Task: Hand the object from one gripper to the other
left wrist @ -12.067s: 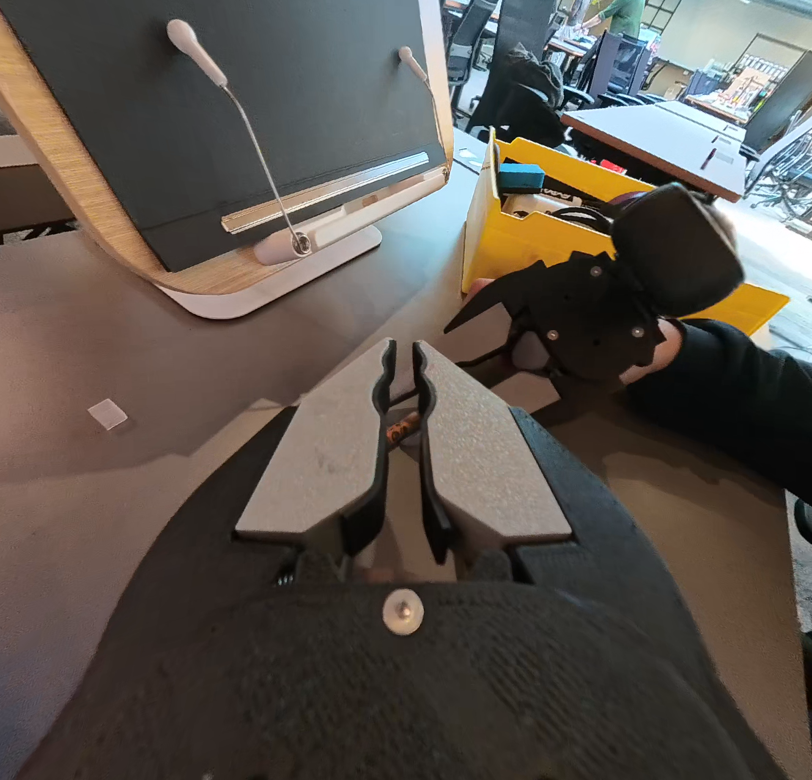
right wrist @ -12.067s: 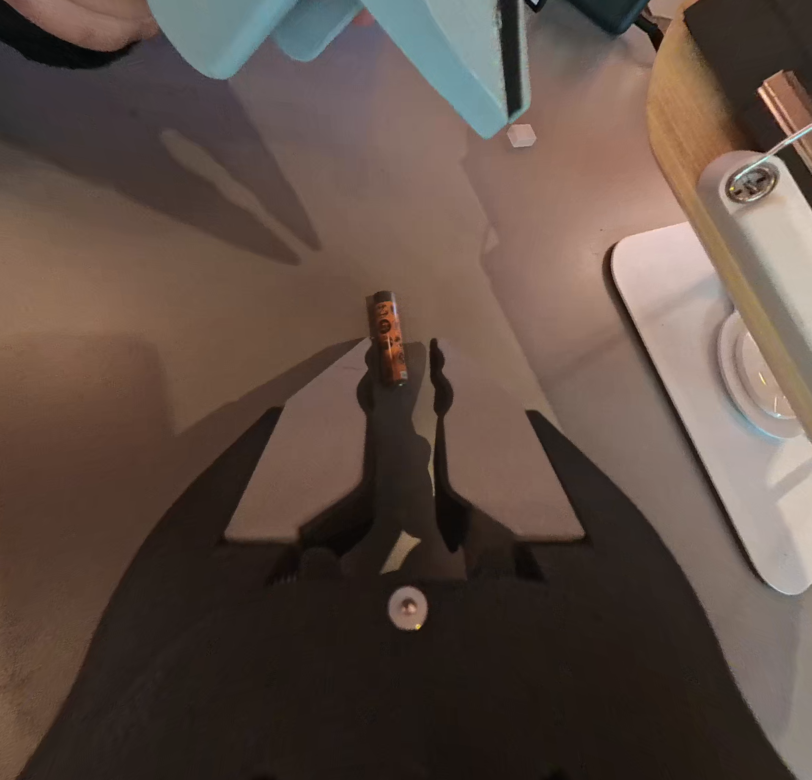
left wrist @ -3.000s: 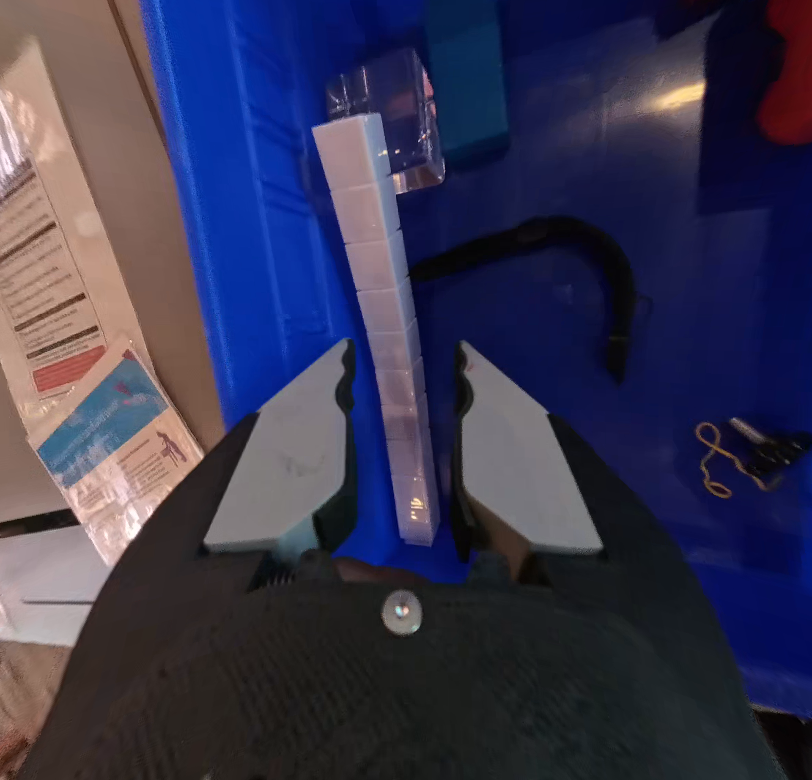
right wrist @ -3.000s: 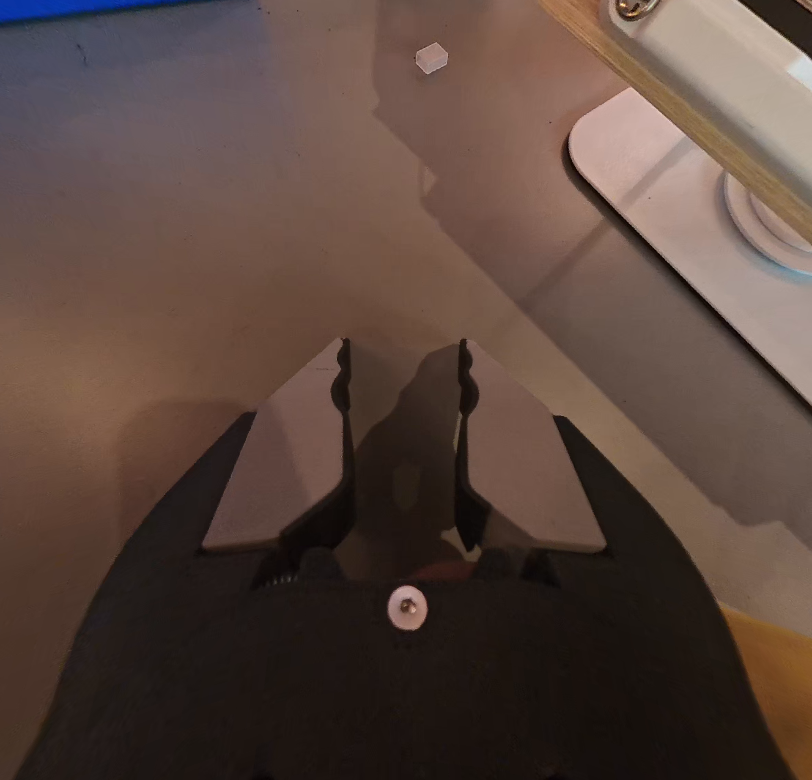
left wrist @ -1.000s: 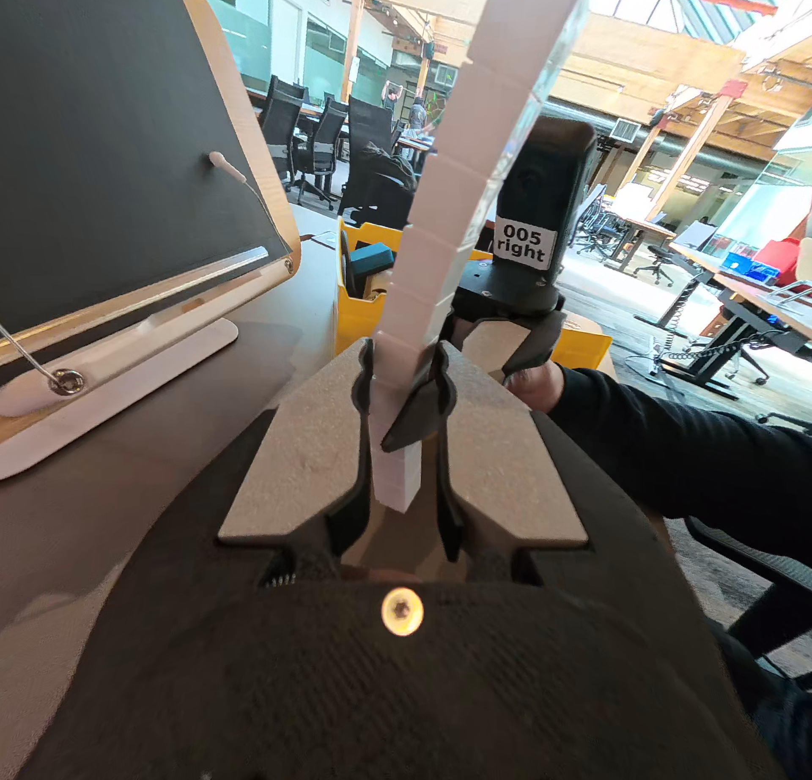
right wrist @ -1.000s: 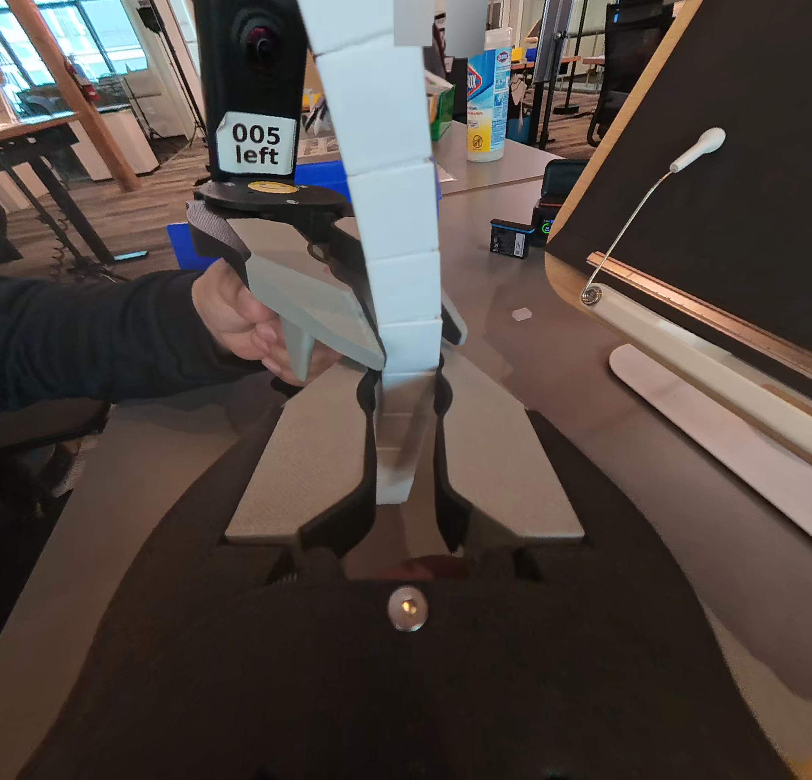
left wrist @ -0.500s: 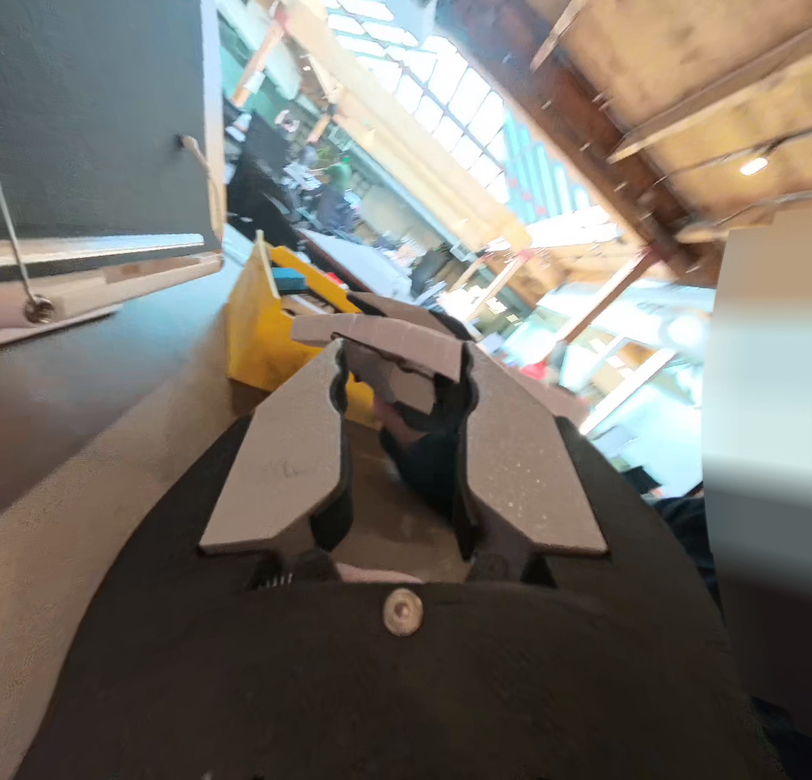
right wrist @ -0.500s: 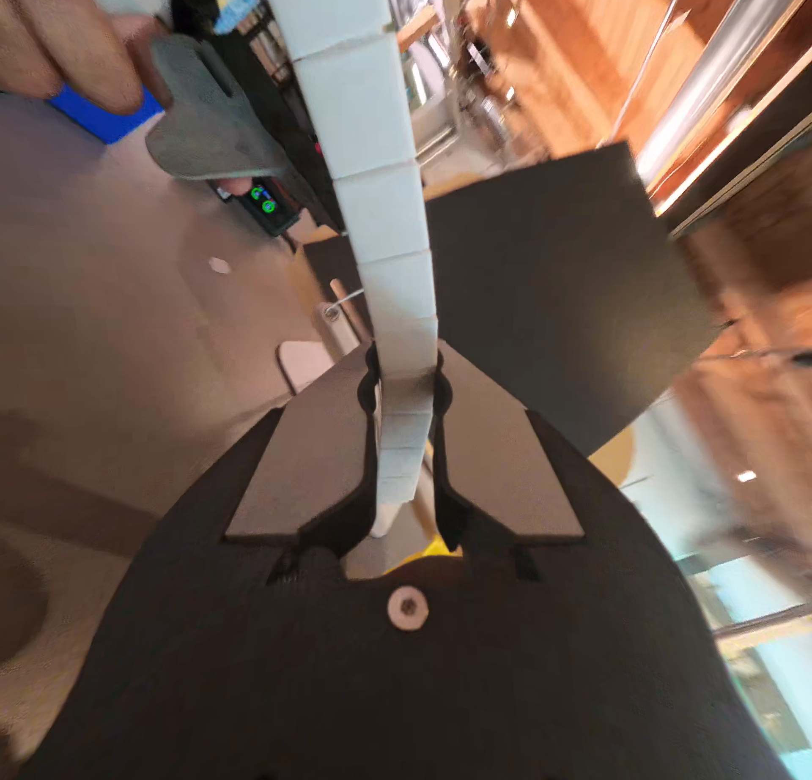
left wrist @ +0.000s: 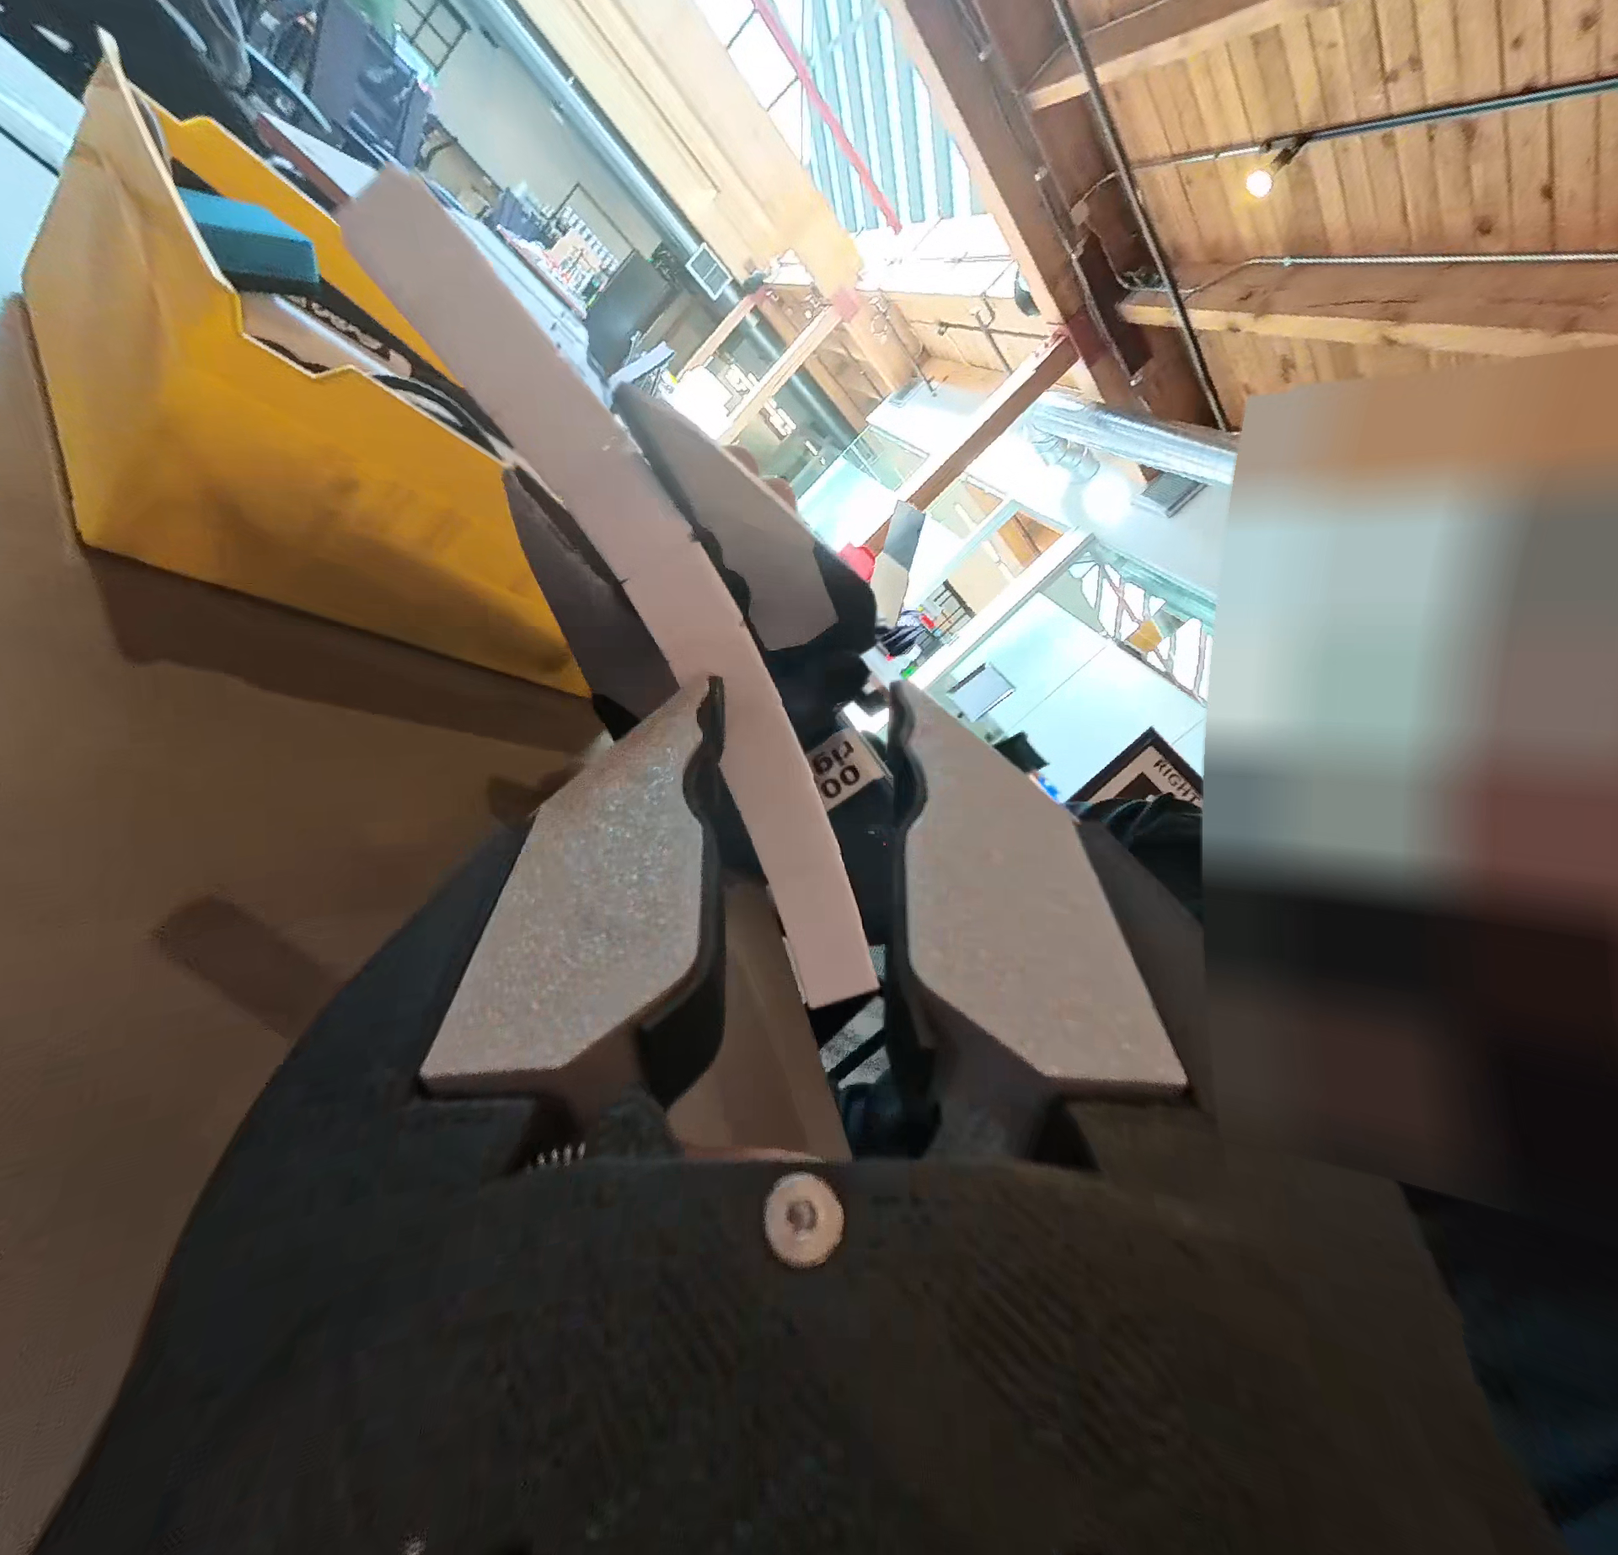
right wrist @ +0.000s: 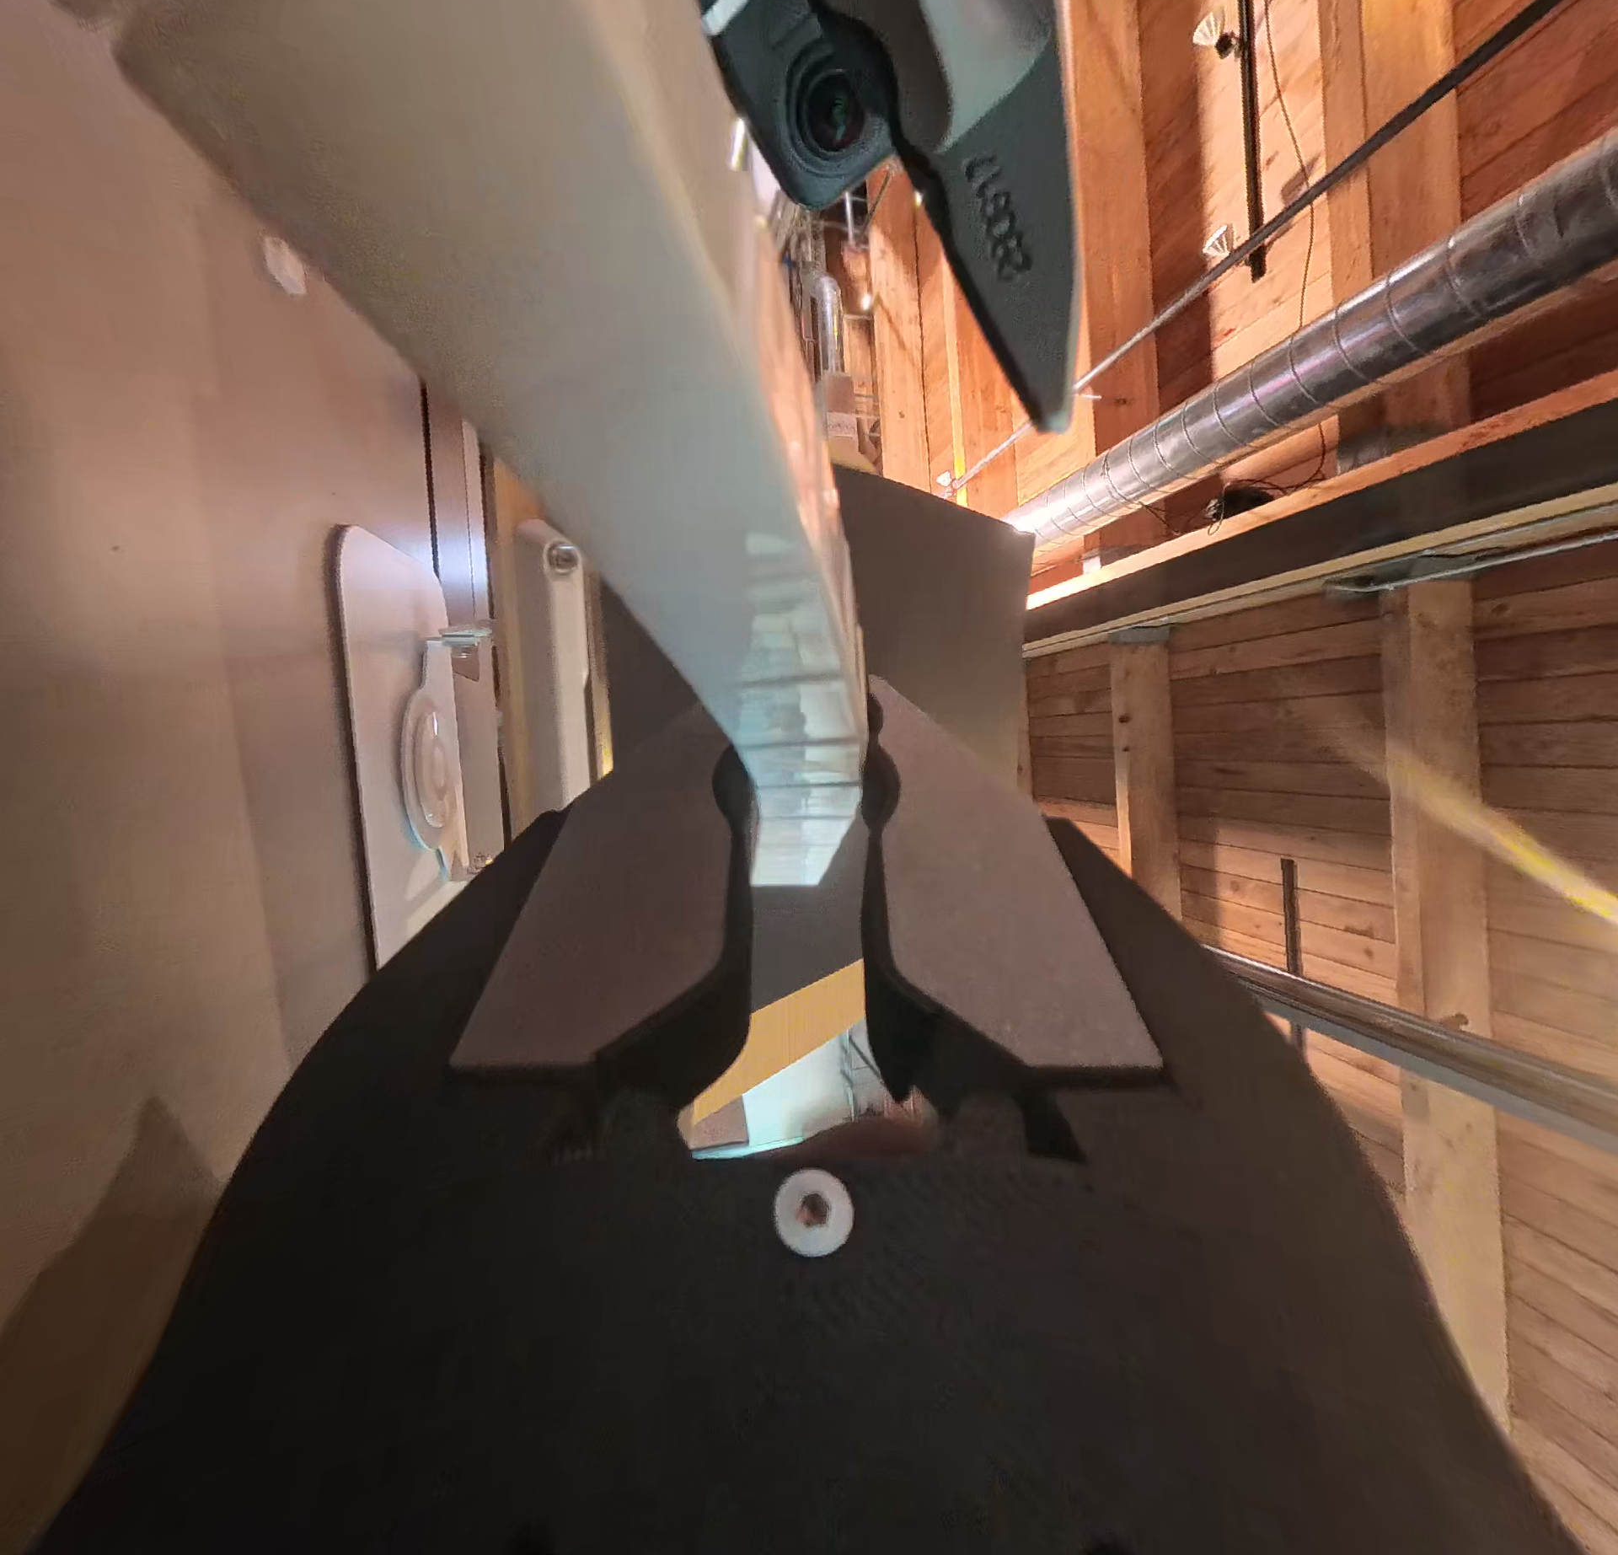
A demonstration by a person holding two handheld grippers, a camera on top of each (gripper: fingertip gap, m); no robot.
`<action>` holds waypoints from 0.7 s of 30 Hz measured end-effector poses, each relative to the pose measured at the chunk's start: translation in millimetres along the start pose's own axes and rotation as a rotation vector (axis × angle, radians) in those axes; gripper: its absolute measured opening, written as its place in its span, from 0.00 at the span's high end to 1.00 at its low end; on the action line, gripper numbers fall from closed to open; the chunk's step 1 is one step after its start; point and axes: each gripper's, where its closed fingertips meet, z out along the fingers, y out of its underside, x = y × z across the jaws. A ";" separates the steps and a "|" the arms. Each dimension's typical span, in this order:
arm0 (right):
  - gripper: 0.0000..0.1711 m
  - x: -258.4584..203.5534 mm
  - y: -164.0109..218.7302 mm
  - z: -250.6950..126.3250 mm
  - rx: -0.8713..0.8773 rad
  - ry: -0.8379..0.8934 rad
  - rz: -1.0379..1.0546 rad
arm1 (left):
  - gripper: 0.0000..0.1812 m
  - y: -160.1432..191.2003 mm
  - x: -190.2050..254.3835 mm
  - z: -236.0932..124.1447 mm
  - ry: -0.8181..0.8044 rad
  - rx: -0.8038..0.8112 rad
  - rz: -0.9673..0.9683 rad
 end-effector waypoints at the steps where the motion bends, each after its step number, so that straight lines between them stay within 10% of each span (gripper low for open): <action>1: 0.89 -1.3 -0.5 0.1 0.002 0.000 -0.011 | 0.81 3.3 -2.9 1.2 -0.014 -0.019 0.004; 5: 0.89 0.8 -1.2 2.1 -0.008 0.008 -0.012 | 0.72 17.7 -15.7 8.2 -0.086 -0.102 0.014; 14: 0.79 -2.4 1.2 1.8 0.010 0.047 0.050 | 0.87 16.8 -34.7 14.0 -0.231 -0.118 0.193; 18: 0.58 -3.1 13.6 -6.0 0.020 -0.102 0.389 | 0.90 -27.0 -39.1 -12.1 -0.383 0.074 0.371; 21: 0.69 -9.3 4.1 -14.8 0.103 -0.317 0.797 | 0.90 -47.8 -47.2 -30.7 -0.584 0.136 0.568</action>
